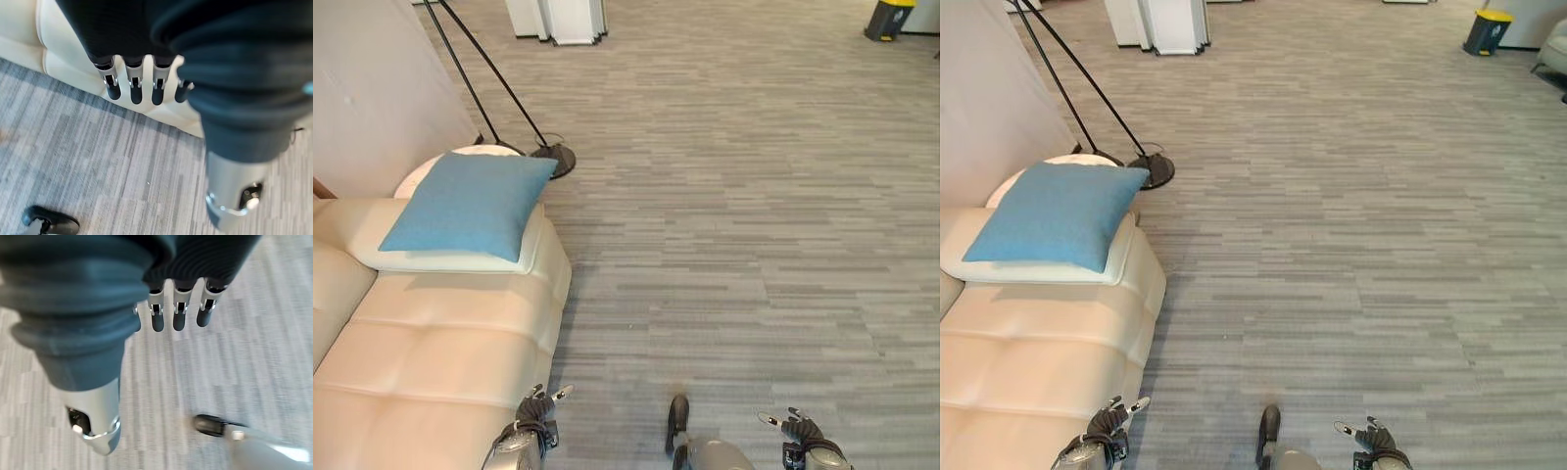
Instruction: Pick up all the scattered cushions and arrange them neatly on the sofa.
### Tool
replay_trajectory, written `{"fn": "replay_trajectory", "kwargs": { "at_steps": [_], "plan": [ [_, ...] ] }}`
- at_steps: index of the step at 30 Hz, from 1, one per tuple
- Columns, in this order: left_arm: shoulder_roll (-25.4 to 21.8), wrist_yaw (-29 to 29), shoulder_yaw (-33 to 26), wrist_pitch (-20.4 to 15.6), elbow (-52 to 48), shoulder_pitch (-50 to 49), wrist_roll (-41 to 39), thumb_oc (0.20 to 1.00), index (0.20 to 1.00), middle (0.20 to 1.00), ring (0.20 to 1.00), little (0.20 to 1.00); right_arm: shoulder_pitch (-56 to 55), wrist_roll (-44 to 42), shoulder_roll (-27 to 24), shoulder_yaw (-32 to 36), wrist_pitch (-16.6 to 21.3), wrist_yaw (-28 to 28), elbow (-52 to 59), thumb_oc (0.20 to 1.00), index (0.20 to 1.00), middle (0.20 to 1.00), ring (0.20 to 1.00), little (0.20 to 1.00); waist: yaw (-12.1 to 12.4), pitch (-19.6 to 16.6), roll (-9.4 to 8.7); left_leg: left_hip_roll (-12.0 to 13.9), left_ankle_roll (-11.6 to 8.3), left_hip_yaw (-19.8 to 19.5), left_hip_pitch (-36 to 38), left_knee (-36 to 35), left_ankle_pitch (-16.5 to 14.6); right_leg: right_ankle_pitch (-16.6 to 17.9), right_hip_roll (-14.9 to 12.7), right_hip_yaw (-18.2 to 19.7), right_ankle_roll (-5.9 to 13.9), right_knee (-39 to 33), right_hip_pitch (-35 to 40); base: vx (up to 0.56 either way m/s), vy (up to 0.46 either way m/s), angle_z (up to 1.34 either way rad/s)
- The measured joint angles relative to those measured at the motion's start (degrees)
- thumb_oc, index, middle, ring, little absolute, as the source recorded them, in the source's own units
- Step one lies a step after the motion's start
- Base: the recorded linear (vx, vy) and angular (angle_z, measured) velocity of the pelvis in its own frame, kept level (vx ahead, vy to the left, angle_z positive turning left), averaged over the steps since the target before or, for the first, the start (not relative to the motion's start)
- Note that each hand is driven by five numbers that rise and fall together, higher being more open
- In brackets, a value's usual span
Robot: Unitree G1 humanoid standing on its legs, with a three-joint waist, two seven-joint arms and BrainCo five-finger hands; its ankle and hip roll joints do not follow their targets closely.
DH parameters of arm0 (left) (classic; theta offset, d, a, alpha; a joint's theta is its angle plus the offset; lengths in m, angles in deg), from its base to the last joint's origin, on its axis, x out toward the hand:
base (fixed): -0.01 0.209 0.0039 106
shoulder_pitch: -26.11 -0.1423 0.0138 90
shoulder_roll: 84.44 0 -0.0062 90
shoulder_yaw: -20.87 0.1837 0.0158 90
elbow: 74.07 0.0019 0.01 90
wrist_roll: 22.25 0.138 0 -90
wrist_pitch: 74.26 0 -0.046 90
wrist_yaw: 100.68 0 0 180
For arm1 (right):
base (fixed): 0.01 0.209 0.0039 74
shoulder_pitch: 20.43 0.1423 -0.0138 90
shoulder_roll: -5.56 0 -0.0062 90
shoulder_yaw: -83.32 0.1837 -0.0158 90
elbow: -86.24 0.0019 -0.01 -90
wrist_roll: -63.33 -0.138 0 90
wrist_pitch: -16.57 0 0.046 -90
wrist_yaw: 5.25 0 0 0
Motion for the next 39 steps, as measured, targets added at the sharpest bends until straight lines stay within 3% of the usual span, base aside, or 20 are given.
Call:
{"fn": "replay_trajectory", "kwargs": {
  "at_steps": [1, 2, 3, 4, 5, 7, 9, 11, 12, 14, 18, 19, 21, 22, 24, 26, 27, 30, 36, 39],
  "plan": [
    [0.39, 0.02, 0.85, 0.03, 0.14, -0.23, 0.01, 1.0, 1.0, 1.0, 1.0, 1.0, 0.67, -0.14, -0.27, -0.39, 0.22, -0.01, -0.82, 1.0, 1.0, 1.0, 1.0, 1.0, 0.08, -0.38, 0.65, 0.72, -0.52, -0.26, -3.72, 5.03, 2.55, -1.96, 0.62, -2.3, 1.55, -1.23, 0.6, 0.36, -0.148, 0.07],
    [1.19, 0.17, 1.0, -0.14, 0.07, -0.2, -0.05, 1.0, 1.0, 1.0, 1.0, 1.0, 1.29, -0.78, -0.68, -0.26, 0.18, 0.08, -1.1, 1.0, 1.0, 1.0, 1.0, 1.0, 0.89, -0.56, 2.59, 2.57, -1.56, -1.86, -7.87, 12.11, 4.33, -4.5, 1.26, -2.05, -3.76, 4.77, -0.54, 0.34, -0.108, 0.21],
    [0.98, 0.38, 1.28, -0.27, -0.34, 0.15, -0.05, 1.0, 1.0, 1.0, 1.0, 1.0, 0.94, -1.01, -0.6, -0.19, 0.26, 0.06, -0.56, 1.0, 1.0, 1.0, 1.0, 1.0, 0.28, 0.93, 0.48, 1.36, -2.4, -1.84, -12.48, 18.82, 3.59, -4.1, -0.83, -1.76, -7.17, 9.26, -0.7, 0.33, -0.066, 0.22],
    [1.01, 0.46, 1.6, 0.19, -0.19, 0.32, -0.12, 1.0, 1.0, 1.0, 1.0, 1.0, 1.2, -1.01, -0.69, -0.3, 0.14, -0.07, -1.28, 1.0, 1.0, 1.0, 1.0, 1.0, 0.47, 1.17, 0.85, 1.31, 0.81, -0.6, -16.26, 20.2, 1.14, -4.81, -0.11, -1.95, -8.39, 7.58, 1.18, 0.3, -0.031, 0.32],
    [0.67, 0.48, 1.91, 0.16, -0.14, 0.14, -0.12, 1.0, 1.0, 1.0, 1.0, 1.0, 0.93, -1.02, -0.59, -0.62, 0.15, -0.08, -1.24, 1.0, 1.0, 1.0, 1.0, 1.0, 0.76, 1.28, 0.18, 0.56, 2.61, 0.99, -18.28, 18.3, -0.21, -4.32, -0.15, -2.25, -7.86, 5.35, 2.22, 0.33, 0.005, 0.09],
    [-0.55, 0.38, 1.85, 0.2, 0.28, -0.25, -0.11, 1.0, 1.0, 1.0, 1.0, 1.0, 0.46, -1.01, -0.4, -2.4, 0.2, -0.03, -0.41, 1.0, 1.0, 1.0, 1.0, 1.0, 0.99, 1.54, -1.7, -3.51, 5.02, 5.16, -19.23, -1.89, -1.5, -2.11, -1.44, -4.44, -6.07, 0.0, 6.12, 0.34, 0.044, 0.1],
    [-1.19, 0.37, 2.12, 0.18, 0.12, -0.22, -0.08, 1.0, 1.0, 1.0, 1.0, 1.0, -0.59, -0.99, -0.39, -3.11, 0.09, -0.05, -0.39, 1.0, 1.0, 1.0, 1.0, 1.0, 0.73, 1.48, -1.77, -5.33, 5.65, 5.57, -18.47, -18.98, 1.52, -1.31, -0.45, -6.6, -6.13, -3.85, 9.27, 0.37, 0.073, 0.29],
    [-1.69, 0.31, 3.02, 0.15, 0.22, -0.23, 0.04, 1.0, 1.0, 1.0, 1.0, 1.0, -0.54, -0.91, -0.19, -4.69, 0.09, -0.11, -1.79, 1.0, 1.0, 1.0, 1.0, 1.0, 0.66, 0.92, -2.04, -6.03, 5.24, 5.43, -18.02, -29.74, 5.71, -2.72, -0.15, -7.43, -3.14, -4.16, 10.13, 0.36, 0.117, 0.42],
    [-1.0, 0.11, 3.08, 0.1, 1.1, 0.14, 0.06, 1.0, 1.0, 1.0, 1.0, 1.0, -0.35, -0.81, -0.17, -5.54, -0.39, -0.03, -3.39, 1.0, 1.0, 1.0, 1.0, 1.0, -0.06, 0.84, -0.38, -4.18, 3.98, 3.24, -20.41, -32.62, 9.17, -7.25, 0.15, -10.08, 2.68, 1.1, 9.4, 0.43, 0.163, 0.36],
    [-1.77, -0.01, 2.94, 0.16, 1.55, -0.17, 0.12, 1.0, 1.0, 1.0, 1.0, 1.0, -0.21, -0.73, 0.07, -6.54, -1.0, -0.02, -3.46, 1.0, 1.0, 1.0, 1.0, 1.0, 0.5, 0.51, -1.76, -3.75, 3.0, 4.04, -21.69, -32.48, 10.29, -7.44, 0.38, -9.48, -1.65, 0.46, 9.85, 0.43, 0.177, 0.21],
    [-2.07, -0.06, 1.63, 0.82, 2.96, -1.3, 0.06, 1.0, 1.0, 1.0, 1.0, 1.0, 0.43, 0.28, 0.93, -5.96, -1.04, -0.06, -3.93, 1.0, 1.0, 1.0, 1.0, 1.0, 1.13, -0.9, -2.8, -4.56, 6.93, 8.3, -20.8, -30.21, 9.61, -8.76, 1.81, -8.36, -1.84, -3.04, 13.36, 0.62, 0.297, -0.13],
    [-1.8, -0.07, 0.76, 1.08, 4.72, -0.53, 0.06, 1.0, 1.0, 1.0, 1.0, 1.0, 0.11, 0.26, 1.58, -6.01, -1.16, 0.17, -3.9, 1.0, 1.0, 1.0, 1.0, 1.0, 0.95, -1.7, -3.42, -9.1, 11.25, 8.93, -17.41, -28.63, 9.92, -10.09, 0.63, -8.45, -1.11, 0.4, 13.98, 0.4, 0.265, 0.03],
    [-0.64, -0.03, 0.85, 1.04, 4.45, -0.99, 0.07, 1.0, 1.0, 1.0, 1.0, 1.0, -0.46, 0.25, 0.67, -6.25, -1.11, 0.26, -3.45, 1.0, 1.0, 1.0, 1.0, 1.0, 0.83, -1.91, -0.16, -8.69, 13.94, 9.36, -13.8, -31.96, 11.62, -10.36, 2.03, -6.92, -0.96, 7.07, 12.37, 0.29, 0.259, -0.08],
    [-0.59, -0.12, 1.36, 1.15, 4.73, -0.57, 0.07, 1.0, 1.0, 1.0, 1.0, 1.0, -0.38, 0.25, 0.62, -6.55, -1.08, 0.46, -2.39, 1.0, 1.0, 1.0, 1.0, 1.0, 0.7, -1.28, 1.6, -7.48, 15.72, 9.24, -11.79, -31.83, 12.29, -13.76, 0.69, -5.28, 0.99, 24.57, 5.71, 0.28, 0.224, -0.22],
    [-1.64, -0.46, 2.72, 1.05, 4.08, -0.46, 0.1, 1.0, 1.0, 1.0, 1.0, 1.0, -0.53, 0.23, 0.78, -6.38, -0.94, 1.14, -0.02, 1.0, 1.0, 1.0, 1.0, 1.0, -0.37, -1.17, 0.75, -9.48, 17.08, 7.45, -9.92, -31.73, 10.81, -16.97, -7.53, -4.94, 1.84, 43.76, -4.31, 0.32, 0.192, 0.11],
    [-2.17, -0.5, 3.5, 1.02, 4.13, 0.17, 0.1, 1.0, 1.0, 1.0, 1.0, 1.0, 0.02, 0.21, 0.87, -5.96, -1.03, 1.06, -0.35, 1.0, 1.0, 1.0, 1.0, 1.0, -1.5, -0.62, 0.22, -10.5, 17.53, 6.05, -8.34, -31.83, 9.96, -17.85, -9.82, -0.05, 2.71, 46.03, -7.32, 0.18, 0.075, 0.54],
    [-2.18, -0.48, 3.49, 0.78, 4.11, 1.27, 0.09, 1.0, 1.0, 1.0, 1.0, 1.0, 0.03, 0.19, 1.04, -6.07, -1.11, 1.12, -0.95, 1.0, 1.0, 1.0, 1.0, 1.0, -1.75, -0.13, -0.07, -10.73, 17.57, 5.86, -6.51, -31.81, 9.85, -17.77, -10.45, 3.6, 2.88, 43.05, -9.25, 0.32, 0.077, 0.54],
    [-2.5, -0.51, 2.84, 0.56, 4.57, 1.91, 0.08, 1.0, 1.0, 1.0, 1.0, 1.0, 0.81, 0.09, 1.47, -5.74, -0.95, 1.05, -1.93, 1.0, 1.0, 1.0, 1.0, 1.0, -1.09, 1.05, 0.38, -9.09, 17.22, 5.13, -4.03, -31.73, 7.22, -14.52, -9.23, 3.85, 3.3, 27.94, -10.02, 0.32, 0.019, 0.14],
    [-2.89, -0.27, 2.32, 0.59, 4.76, 2.56, 0.15, 1.0, 1.0, 1.0, 1.0, 1.0, 0.2, -1.74, 2.32, -1.72, -1.07, 0.65, -3.22, 1.0, 1.0, 1.0, 1.0, 1.0, -1.72, 3.26, 0.09, -8.16, 14.89, -1.06, -0.25, -31.56, 3.44, -1.49, -6.17, 12.17, 5.7, -4.35, -7.05, 0.37, -0.086, 0.46],
    [-2.88, 0.13, 2.27, 0.3, 4.58, 1.58, 0.13, 1.0, 1.0, 1.0, 1.0, 1.0, -1.6, -2.25, 2.35, -0.22, -1.12, 0.62, -4.52, 1.0, 1.0, 1.0, 1.0, 1.0, -1.84, 2.86, -1.01, -8.08, 13.95, -4.74, 2.94, -31.66, 0.02, -0.62, -6.83, 13.62, 5.93, -4.32, -4.78, 0.47, -0.176, 0.69]
  ]
}}
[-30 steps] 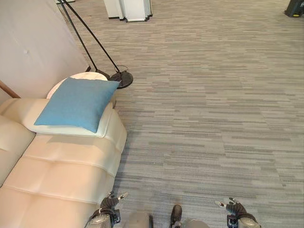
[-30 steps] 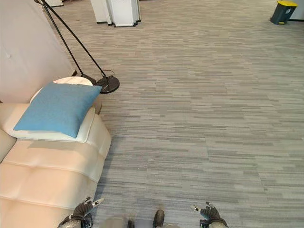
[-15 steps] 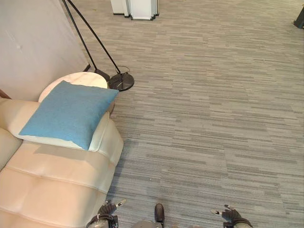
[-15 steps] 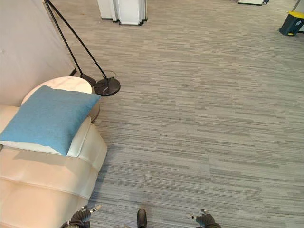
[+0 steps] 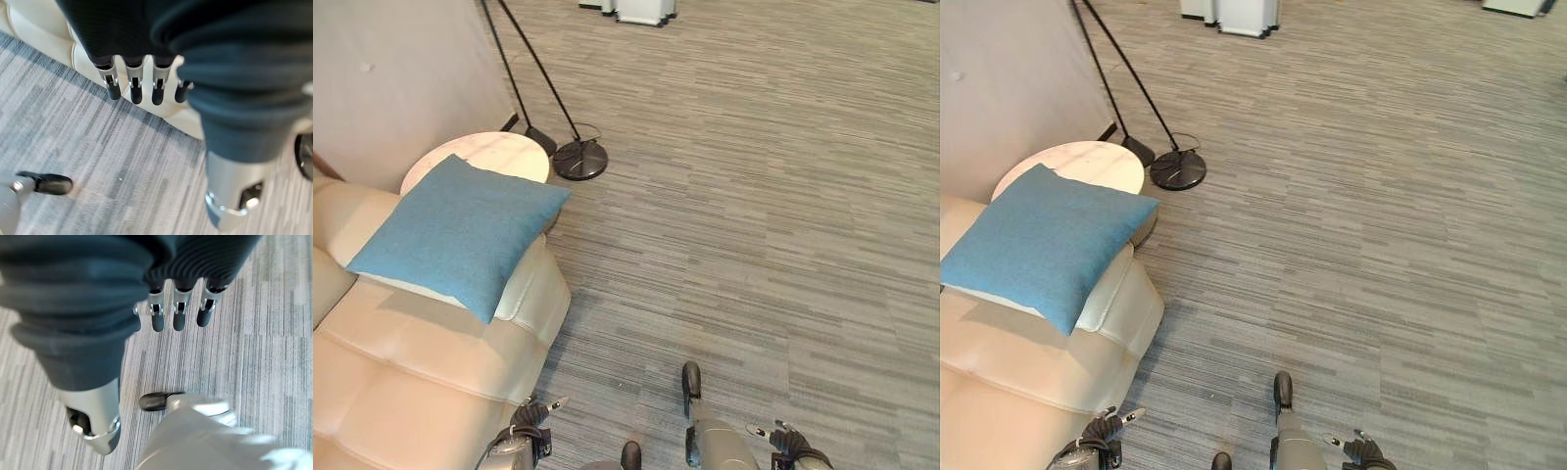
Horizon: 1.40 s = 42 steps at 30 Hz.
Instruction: Pick up all the scattered cushions and arrange them neatly on the sofa.
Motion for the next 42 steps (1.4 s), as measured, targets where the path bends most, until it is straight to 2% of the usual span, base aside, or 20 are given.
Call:
{"fn": "replay_trajectory", "kwargs": {
  "at_steps": [4, 7, 8, 10, 12, 14, 15, 17, 18, 19, 20, 22, 28, 29, 31, 32, 34, 38, 40, 42],
  "plan": [
    [2.43, 0.4, -1.45, -0.21, -0.03, -0.52, -0.09, 1.0, 1.0, 1.0, 1.0, 1.0, -0.77, -0.06, -1.92, 1.05, -0.14, 0.2, -0.72, 1.0, 1.0, 1.0, 1.0, 1.0, -0.31, 0.12, 3.4, 5.67, -4.64, -4.22, 3.55, 1.88, -3.48, 4.05, 3.89, -2.14, -0.91, 0.42, 5.56, 0.55, -0.291, 0.67],
    [2.82, 0.37, -1.78, -0.54, 0.64, -1.06, -0.34, 1.0, 1.0, 1.0, 1.0, 1.0, 1.29, 0.02, -2.3, 0.97, 0.18, 0.6, -2.42, 1.0, 1.0, 1.0, 1.0, 1.0, 0.35, -0.59, 2.31, 6.23, -7.16, -2.87, 2.43, 9.8, -3.74, 6.27, 4.76, -4.06, -5.87, 2.26, 8.28, 0.56, -0.412, 0.61],
    [3.03, 0.37, -2.08, -0.82, 1.72, -0.95, -1.11, 1.0, 1.0, 1.0, 1.0, 1.0, 2.56, 0.04, -2.19, 0.58, 0.08, 0.67, -3.5, 1.0, 1.0, 1.0, 1.0, 1.0, 0.62, -0.42, 1.12, 5.48, -8.25, -2.65, -2.59, 20.21, -4.42, 5.19, 4.53, -5.07, -6.67, 2.07, 9.66, 0.25, -0.293, 0.57],
    [3.19, 0.36, -1.86, -0.52, 3.06, -0.18, -2.48, 1.0, 1.0, 1.0, 1.0, 1.0, 2.07, -0.08, -2.25, 0.18, 0.43, 0.77, -3.36, 1.0, 1.0, 1.0, 1.0, 1.0, 1.6, -1.14, -0.51, 5.67, -8.8, 0.37, -12.62, 40.62, -3.2, 5.02, 4.96, -7.19, -10.17, 1.82, 10.84, 0.19, -0.333, 0.59],
    [3.53, 0.35, -1.89, -0.48, 4.54, 0.21, -2.54, 1.0, 1.0, 1.0, 1.0, 1.0, 1.94, -0.39, -2.73, -0.5, 0.57, 0.65, -2.99, 1.0, 1.0, 1.0, 1.0, 1.0, 2.86, -0.63, -0.42, 8.66, -8.7, 3.32, -19.78, 49.97, 0.27, 3.08, 6.37, -11.08, -13.64, 1.66, 11.89, 0.18, -0.232, 0.73],
    [3.08, 0.35, -1.68, -0.47, 4.56, 0.97, -2.62, 1.0, 1.0, 1.0, 1.0, 1.0, 1.78, -0.57, -2.53, -2.01, 0.19, 0.64, -3.35, 1.0, 1.0, 1.0, 1.0, 1.0, 2.92, -0.31, -1.53, 10.59, -8.12, 8.43, -23.2, 51.78, 0.2, 3.05, 6.21, -14.1, -15.1, 1.2, 12.23, 0.17, -0.102, 0.88],
    [3.01, 0.37, -1.72, -0.25, 4.3, -0.05, -2.67, 1.0, 1.0, 1.0, 1.0, 1.0, 3.04, -0.59, -2.56, -1.58, 0.0, 0.59, -3.0, 1.0, 1.0, 1.0, 1.0, 1.0, 3.29, 1.01, -1.81, 9.38, -7.66, 11.34, -24.09, 45.74, -0.42, 1.76, 5.8, -15.19, -15.67, 0.97, 13.19, 0.48, -0.126, 0.87],
    [2.76, 0.31, -1.88, -0.23, 4.36, 0.25, -2.85, 1.0, 1.0, 1.0, 1.0, 1.0, 4.31, -0.57, -2.65, -1.42, 0.06, 0.58, -2.7, 1.0, 1.0, 1.0, 1.0, 1.0, 3.22, 3.45, -2.27, 6.06, -8.17, 13.36, -23.83, 35.65, -1.32, 0.36, 4.37, -16.67, -14.78, 0.34, 15.02, 0.57, -0.082, 0.7],
    [2.89, 0.34, -2.02, -0.19, 4.54, 0.32, -2.82, 1.0, 1.0, 1.0, 1.0, 1.0, 4.53, -0.57, -2.68, -1.45, 0.02, 0.55, -2.16, 1.0, 1.0, 1.0, 1.0, 1.0, 2.59, 4.15, -1.52, 5.21, -8.88, 15.64, -22.86, 25.74, -1.79, -0.83, 3.66, -19.33, -13.73, 0.38, 16.36, 0.38, 0.005, 1.42],
    [3.2, 0.41, -1.39, -0.23, 4.32, 0.59, -2.57, 1.0, 1.0, 1.0, 1.0, 1.0, 2.45, -0.51, -2.92, -1.96, -0.04, 0.57, -2.3, 1.0, 1.0, 1.0, 1.0, 1.0, 1.11, 3.9, -0.55, 3.01, -9.15, 17.44, -21.91, 5.61, 0.65, -2.26, 3.59, -22.68, -12.01, 0.24, 17.54, 0.35, 0.03, 1.32],
    [3.08, 0.37, -1.53, -0.26, 3.96, 0.5, -2.33, 1.0, 1.0, 1.0, 1.0, 1.0, 2.06, -0.37, -2.7, -2.12, -0.08, 0.53, -2.92, 1.0, 1.0, 1.0, 1.0, 1.0, 1.87, 3.45, 0.23, 3.17, -10.08, 17.67, -22.92, 0.91, 1.84, -2.49, 4.32, -23.22, -11.72, 0.1, 17.67, 0.44, 0.051, 0.89],
    [2.63, 0.16, -2.11, 0.44, 4.72, -0.39, -2.31, 1.0, 1.0, 1.0, 1.0, 1.0, 2.89, -0.22, -2.55, -3.29, 0.18, 0.51, -2.27, 1.0, 1.0, 1.0, 1.0, 1.0, 2.68, 3.01, 1.38, 4.45, -9.95, 17.55, -26.92, 1.35, 4.35, -2.93, 4.95, -23.74, -11.28, 0.0, 18.29, 0.46, 0.101, -0.1],
    [2.59, -0.07, -4.28, 0.83, 6.83, -2.31, -2.38, 1.0, 1.0, 1.0, 1.0, 1.0, 1.63, 1.57, -2.33, -6.29, -0.57, 0.69, -1.69, 1.0, 1.0, 1.0, 1.0, 1.0, 3.02, -2.52, -0.72, 3.76, -4.86, 16.65, -22.1, 2.64, 11.02, -7.15, 3.18, -21.92, -6.55, 1.11, 21.43, 0.49, 0.186, -0.07],
    [2.3, -0.13, -4.31, 0.6, 6.48, -2.65, -2.38, 1.0, 1.0, 1.0, 1.0, 1.0, 1.69, 1.95, -1.63, -6.62, -0.61, 0.72, -1.7, 1.0, 1.0, 1.0, 1.0, 1.0, 3.81, -3.41, -2.22, 2.61, -3.61, 16.76, -21.33, 3.09, 12.55, -9.39, 1.26, -21.55, -3.72, 6.99, 20.14, 0.31, 0.189, -0.06],
    [1.7, -0.13, -3.77, 0.67, 6.41, -2.71, -2.41, 1.0, 1.0, 1.0, 1.0, 1.0, 1.65, 2.48, -0.88, -7.03, -0.51, 0.86, -1.55, 1.0, 1.0, 1.0, 1.0, 1.0, 3.85, -3.69, -2.86, 1.57, -2.13, 16.84, -20.51, 4.1, 11.58, -13.21, -1.75, -19.17, -2.79, 17.32, 16.49, 0.24, 0.172, 0.1],
    [1.34, -0.28, -3.75, 0.65, 6.24, -2.02, -2.43, 1.0, 1.0, 1.0, 1.0, 1.0, 1.76, 2.48, -0.8, -7.47, -0.54, 1.3, -0.21, 1.0, 1.0, 1.0, 1.0, 1.0, 3.7, -3.9, -3.4, 0.24, -0.07, 15.18, -19.19, 3.92, 11.96, -14.51, -4.67, -16.48, -1.7, 34.36, 9.12, 0.23, 0.129, 0.5],
    [0.1, -0.56, -2.36, 0.12, 5.1, -0.83, -2.5, 1.0, 1.0, 1.0, 1.0, 1.0, 1.33, 2.45, -0.28, -7.43, -0.43, 1.49, 0.98, 1.0, 1.0, 1.0, 1.0, 1.0, 3.04, -3.42, -3.6, -1.49, -0.04, 12.16, -17.06, 2.45, 11.93, -15.71, -5.61, -11.79, -1.05, 42.58, 2.77, 0.29, 0.066, 0.76],
    [-0.71, -1.01, -1.48, -0.3, 3.53, 0.63, -2.57, 1.0, 1.0, 1.0, 1.0, 1.0, 3.51, 2.44, -0.21, -7.4, 0.02, 1.58, 0.57, 1.0, 1.0, 1.0, 1.0, 1.0, 3.18, -1.33, -2.18, -1.91, -0.5, 9.6, -13.01, 0.64, 11.22, -15.05, -4.3, -10.72, -2.57, 29.22, -0.39, 0.22, -0.026, 0.61],
    [-0.75, -1.39, -1.5, -0.17, 4.02, 0.49, -2.58, 1.0, 1.0, 1.0, 1.0, 1.0, 3.99, 2.37, -0.18, -7.42, 0.17, 1.56, 0.49, 1.0, 1.0, 1.0, 1.0, 1.0, 3.25, -0.22, -1.08, -1.95, -1.99, 7.92, -10.26, 0.82, 9.36, -9.14, -1.42, -4.31, -1.03, 13.17, -0.46, 0.24, -0.141, 0.33],
    [-1.15, -1.36, -1.5, -0.24, 4.05, 0.39, -2.53, 1.0, 1.0, 1.0, 1.0, 1.0, 3.88, 2.35, 0.0, -7.35, 0.04, 1.53, -0.25, 1.0, 1.0, 1.0, 1.0, 1.0, 3.06, 0.09, -1.39, -2.32, -2.49, 6.22, -8.25, 0.47, 8.6, -2.92, -0.55, -2.43, -0.52, 5.4, 0.08, 0.16, -0.137, 0.44]
  ]
}}
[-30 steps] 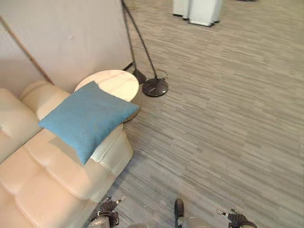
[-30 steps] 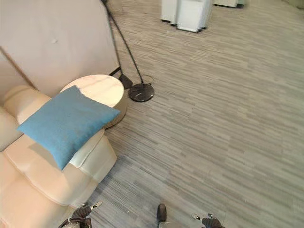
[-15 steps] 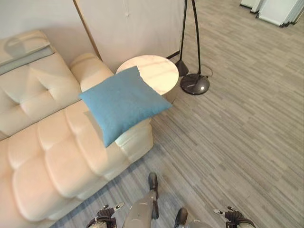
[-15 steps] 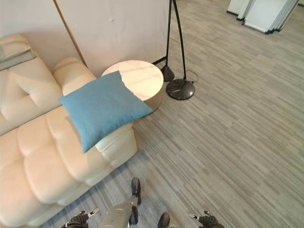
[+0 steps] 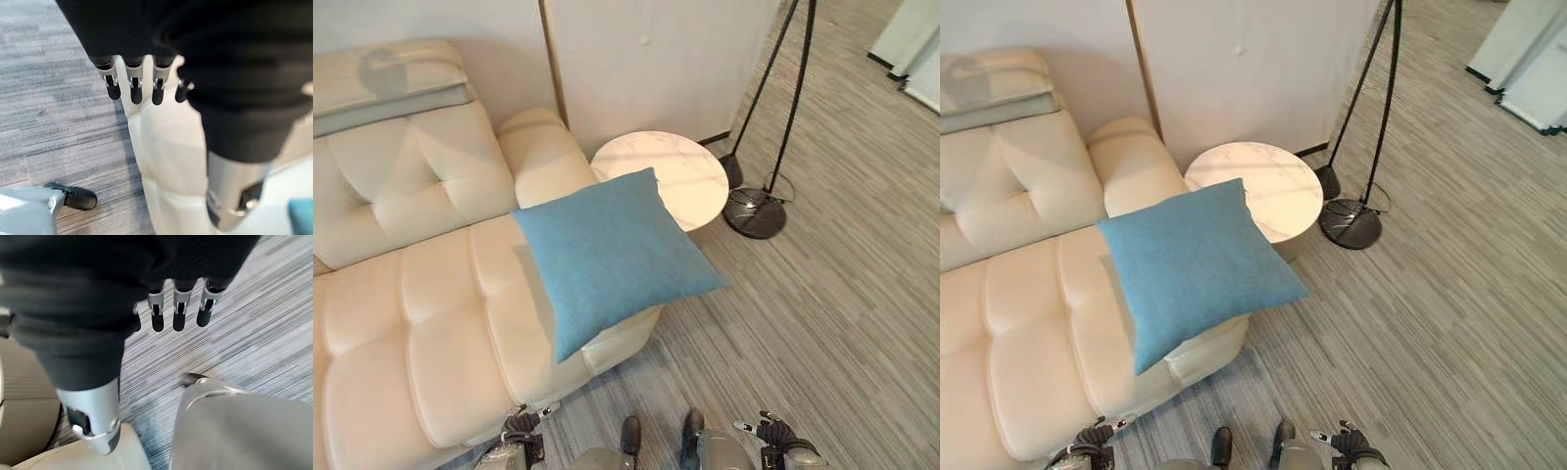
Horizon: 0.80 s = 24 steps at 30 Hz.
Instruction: Pick up all the scattered cushions and arrange them neatly on the sofa.
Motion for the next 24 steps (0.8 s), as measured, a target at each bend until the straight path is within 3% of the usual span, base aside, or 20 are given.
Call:
{"fn": "replay_trajectory", "kwargs": {
  "at_steps": [3, 4, 5, 6, 7, 9, 11, 12, 13, 14, 15, 16, 19, 23, 24],
  "plan": [
    [-0.2, 0.11, 0.06, -0.03, -0.03, 0.07, 0.05, 1.0, 1.0, 1.0, 1.0, 1.0, -0.21, -0.01, 0.08, 0.45, -0.09, 0.03, -1.55, 1.0, 1.0, 1.0, 1.0, 1.0, -0.12, 0.15, -1.51, -0.63, 0.12, -3.25, 1.73, -0.54, -1.04, 6.13, 1.16, 2.89, -0.02, -5.3, 0.8, 0.17, -0.246, 0.49],
    [-0.16, 0.12, 0.23, -0.05, -0.1, -0.02, 0.06, 1.0, 1.0, 1.0, 1.0, 1.0, -0.32, 0.0, 0.07, 0.66, -0.05, 0.04, -1.48, 1.0, 1.0, 1.0, 1.0, 1.0, -0.25, 0.11, -1.73, -0.65, 0.05, -3.61, 1.84, -0.51, -1.11, 6.49, 1.39, 3.56, -0.27, -5.35, 1.32, 0.17, -0.31, 0.64],
    [0.12, 0.34, 0.32, -0.12, -0.09, 0.14, 0.07, 1.0, 1.0, 1.0, 1.0, 1.0, -0.65, 0.01, 0.06, 1.18, -0.04, 0.07, -1.51, 1.0, 1.0, 1.0, 1.0, 1.0, -0.58, 0.17, -1.97, -0.74, -0.21, -6.36, 2.26, -0.54, -1.31, 7.7, 1.74, 3.89, -0.05, -5.35, 2.96, 0.16, -0.335, 0.94],
    [0.29, 0.72, 0.7, -0.13, -0.22, 0.2, 0.08, 1.0, 1.0, 1.0, 1.0, 1.0, -1.8, 0.0, 0.14, 1.08, -0.07, 0.13, -1.72, 1.0, 1.0, 1.0, 1.0, 1.0, -1.46, 0.08, -2.31, -0.77, -0.64, -8.33, 3.05, -0.55, -1.59, 8.52, 1.82, 4.06, -1.12, -5.35, 5.81, 0.18, -0.364, 1.08],
    [0.3, 0.84, 1.26, -0.24, -0.45, 0.18, 0.1, 1.0, 1.0, 1.0, 1.0, 1.0, -2.28, 0.0, 0.19, 1.02, -0.05, 0.21, -1.86, 1.0, 1.0, 1.0, 1.0, 1.0, -1.43, 0.25, -2.63, -0.85, -0.89, -8.98, 3.71, -0.56, -1.78, 11.03, 2.1, 4.67, -3.94, -5.35, 6.86, 0.17, -0.393, 0.76],
    [1.74, 1.2, 1.74, -0.23, 0.56, -0.03, 0.15, 1.0, 1.0, 1.0, 1.0, 1.0, 0.15, 0.04, -0.02, 0.4, 0.16, 0.36, -3.94, 1.0, 1.0, 1.0, 1.0, 1.0, -0.85, 0.78, -1.6, 0.8, -2.43, -9.13, 3.31, 1.27, -2.76, 10.84, 3.5, 3.16, -6.4, -5.08, 8.16, 0.15, -0.468, 0.49],
    [2.92, 1.3, 1.48, -0.37, 0.79, -0.09, 0.05, 1.0, 1.0, 1.0, 1.0, 1.0, 0.69, 0.07, -0.1, 0.26, 0.3, 0.39, -3.93, 1.0, 1.0, 1.0, 1.0, 1.0, -0.61, 1.1, -0.98, 1.82, -3.63, -9.41, 2.08, 3.22, -3.55, 10.09, 4.51, 1.01, -7.22, -5.05, 9.16, 0.05, -0.358, 0.74],
    [3.27, 1.3, 1.62, -0.28, 1.83, 1.83, -0.31, 1.0, 1.0, 1.0, 1.0, 1.0, 0.5, 0.09, -0.08, -0.25, 0.22, 0.45, -3.69, 1.0, 1.0, 1.0, 1.0, 1.0, -1.71, 1.53, -1.97, 0.25, -4.17, -9.48, -1.72, 9.56, -3.89, 8.81, 2.59, -2.59, -7.5, -5.15, 9.78, -0.04, -0.113, 1.38],
    [3.95, 1.53, 1.85, -0.36, 1.41, 2.45, -1.21, 1.0, 1.0, 1.0, 1.0, 1.0, -0.27, 0.06, -0.32, -0.18, 0.02, 0.51, -3.74, 1.0, 1.0, 1.0, 1.0, 1.0, -1.85, 1.91, -2.42, -0.23, -5.16, -6.48, -3.42, 12.05, -3.38, 8.32, 1.73, -4.75, -7.84, -5.11, 10.57, -0.04, -0.142, 1.43],
    [4.29, 1.61, 2.14, -0.51, 0.55, 2.38, -2.25, 1.0, 1.0, 1.0, 1.0, 1.0, -0.84, 0.04, -0.69, -0.06, 0.08, 0.4, -3.74, 1.0, 1.0, 1.0, 1.0, 1.0, -2.07, 1.98, -2.41, 0.71, -5.04, -2.69, -3.73, 13.05, -4.53, 7.76, 1.82, -6.34, -9.36, -5.41, 10.85, 0.0, -0.104, 1.24],
    [4.29, 1.69, 2.13, -0.36, 0.35, 2.38, -2.32, 1.0, 1.0, 1.0, 1.0, 1.0, -0.53, 0.03, -0.85, -0.04, 0.26, 0.25, -3.67, 1.0, 1.0, 1.0, 1.0, 1.0, -2.82, 2.08, -1.97, 3.68, -3.71, 4.03, -5.4, 14.05, -6.46, 7.09, 2.26, -9.14, -10.6, -5.4, 10.89, 0.02, -0.061, 0.99],
    [4.2, 1.69, 2.12, -0.29, 0.38, 2.49, -2.32, 1.0, 1.0, 1.0, 1.0, 1.0, -0.3, 0.03, -0.92, 0.04, 0.27, 0.15, -3.26, 1.0, 1.0, 1.0, 1.0, 1.0, -3.16, 2.2, -2.08, 5.95, -3.5, 8.23, -5.38, 11.8, -6.65, 6.9, 2.22, -10.64, -10.71, -5.41, 10.6, 0.04, -0.034, 0.94],
    [4.32, 1.7, 2.11, 0.04, 0.4, 2.61, -2.33, 1.0, 1.0, 1.0, 1.0, 1.0, -0.01, -0.02, -1.24, 1.11, 0.24, -0.04, -1.06, 1.0, 1.0, 1.0, 1.0, 1.0, -3.38, 3.28, -1.23, 9.21, -4.53, 9.58, -4.33, 5.4, -5.95, 6.93, 2.22, -12.26, -10.45, -5.4, 10.4, 0.1, 0.002, 0.51],
    [2.87, 0.81, 1.41, 0.2, -0.44, 1.94, -2.67, 1.0, 1.0, 1.0, 1.0, 1.0, -0.76, 0.02, -1.39, 2.59, -0.25, -1.51, -0.29, 1.0, 1.0, 1.0, 1.0, 1.0, -3.47, 2.52, -0.87, 8.74, -5.36, 9.52, -1.58, 0.41, -4.82, 5.99, 1.82, -11.74, -6.81, -5.41, 11.44, 0.12, 0.078, 0.23],
    [2.25, 0.58, 0.28, 0.22, -1.24, 1.76, -3.35, 1.0, 1.0, 1.0, 1.0, 1.0, -1.16, 0.01, -1.66, 3.87, -1.05, -1.65, 1.09, 1.0, 1.0, 1.0, 1.0, 1.0, -3.5, 2.42, -1.09, 8.47, -5.4, 9.68, -0.72, -0.08, -4.28, 6.02, 1.79, -11.26, -6.78, -5.41, 11.49, 0.11, 0.112, -0.02]
  ]
}}
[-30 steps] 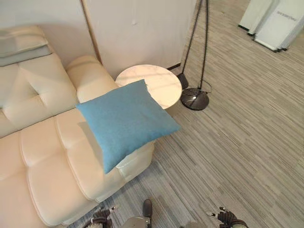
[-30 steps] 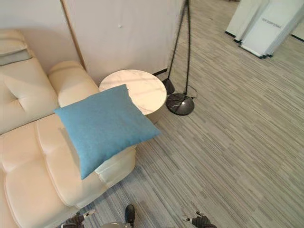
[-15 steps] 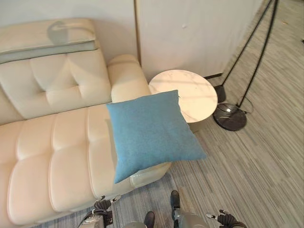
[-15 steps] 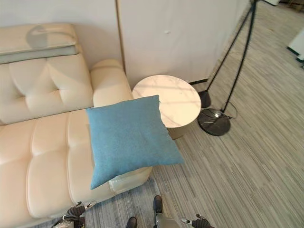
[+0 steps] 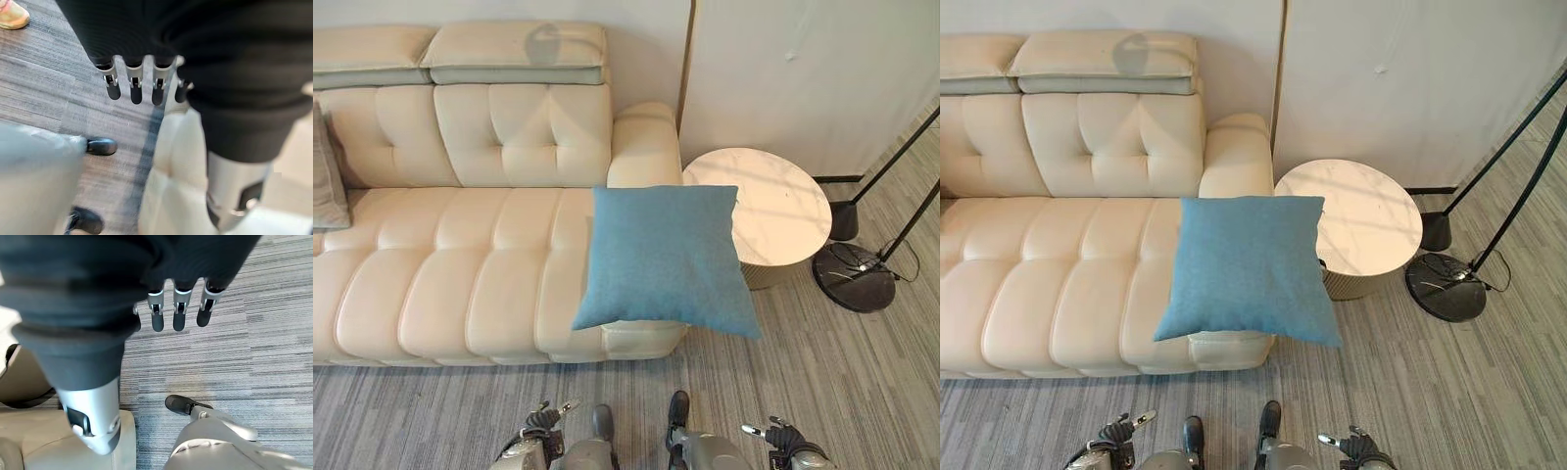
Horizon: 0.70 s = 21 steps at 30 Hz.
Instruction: Pick up all the scattered cushions and arrange them neatly on the sofa.
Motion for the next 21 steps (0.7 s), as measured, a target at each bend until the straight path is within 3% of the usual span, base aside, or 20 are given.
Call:
{"fn": "replay_trajectory", "kwargs": {
  "at_steps": [3, 7, 10, 11, 14, 17, 21],
  "plan": [
    [-4.25, -1.93, -5.45, 0.39, -2.81, 0.53, -2.94, 1.0, 1.0, 1.0, 1.0, 1.0, 0.97, 0.08, -4.6, 1.03, -0.57, -0.86, 7.23, 1.0, 1.0, 1.0, 1.0, 1.0, 0.16, -1.75, 0.18, 0.41, 0.13, 1.1, 0.58, -1.04, 0.98, 0.06, 0.36, 1.39, 0.49, 0.0, 0.2, 0.08, 0.103, -0.29],
    [-9.9, -3.2, -5.34, -0.52, -6.01, 6.06, -3.94, 1.0, 1.0, 1.0, 1.0, 1.0, 4.14, 0.13, -12.62, 2.05, -1.59, -1.57, 13.0, 1.0, 1.0, 1.0, 1.0, 1.0, -0.24, -3.59, 0.19, 0.48, 0.62, 1.85, 1.58, -1.02, 2.06, 0.76, 0.62, 2.24, 1.14, -0.01, 0.93, 0.04, 0.099, -0.09],
    [-11.93, -4.16, -2.66, -1.17, -5.86, 15.69, -6.71, 1.0, 1.0, 1.0, 1.0, 1.0, 11.21, 0.11, -18.17, -0.16, -1.9, -1.59, 24.58, 1.0, 1.0, 1.0, 1.0, 1.0, -1.47, -3.97, 1.13, 0.52, 1.2, 2.1, 1.21, -1.01, 4.94, 2.14, 0.75, 2.9, 1.67, -0.02, 0.3, 0.0, 0.072, -0.11],
    [-11.68, -4.16, -2.51, -1.56, -6.17, 18.25, -6.85, 1.0, 1.0, 1.0, 1.0, 1.0, 14.04, 0.11, -17.86, -0.54, -1.29, -1.59, 25.04, 1.0, 1.0, 1.0, 1.0, 1.0, -1.6, -4.04, 1.12, 0.59, 1.45, 2.53, 1.4, -1.0, 5.58, 2.39, 0.95, 3.58, 1.79, -0.02, 0.26, -0.06, 0.062, -0.35],
    [-11.37, -5.79, 6.83, -1.79, -4.99, 34.0, -12.8, 1.0, 1.0, 1.0, 1.0, 1.0, 34.77, -1.29, -19.4, -7.26, -2.04, -2.7, 19.3, 1.0, 1.0, 1.0, 1.0, 1.0, -2.93, -3.63, 0.73, -0.53, 2.29, 4.14, -2.77, -0.6, 7.25, 4.36, 0.06, 4.93, 1.39, 0.01, -4.5, -0.2, 0.065, -0.21],
    [-10.28, -7.31, 15.33, -2.99, 1.9, 50.25, -17.33, 1.0, 1.0, 1.0, 1.0, 1.0, 55.84, -4.0, -19.17, -16.32, -2.05, -5.79, 9.2, 1.0, 1.0, 1.0, 1.0, 1.0, -3.48, 0.26, 1.35, -1.55, 2.94, 5.11, -8.75, 1.33, 7.81, 7.59, -0.84, 6.44, 0.86, 0.4, -10.23, -0.16, 0.043, -0.17],
    [-9.0, -7.79, 18.43, -3.48, 10.29, 60.1, -19.05, 1.0, 1.0, 1.0, 1.0, 1.0, 68.52, -7.63, -11.51, -23.18, -2.44, -8.69, 4.8, 1.0, 1.0, 1.0, 1.0, 1.0, -4.26, 4.53, 1.38, -1.62, 3.07, 6.58, -14.15, 1.57, 8.32, 8.86, -0.77, 7.59, 0.55, 0.41, -16.24, -0.05, -0.017, -0.15]
  ]
}}
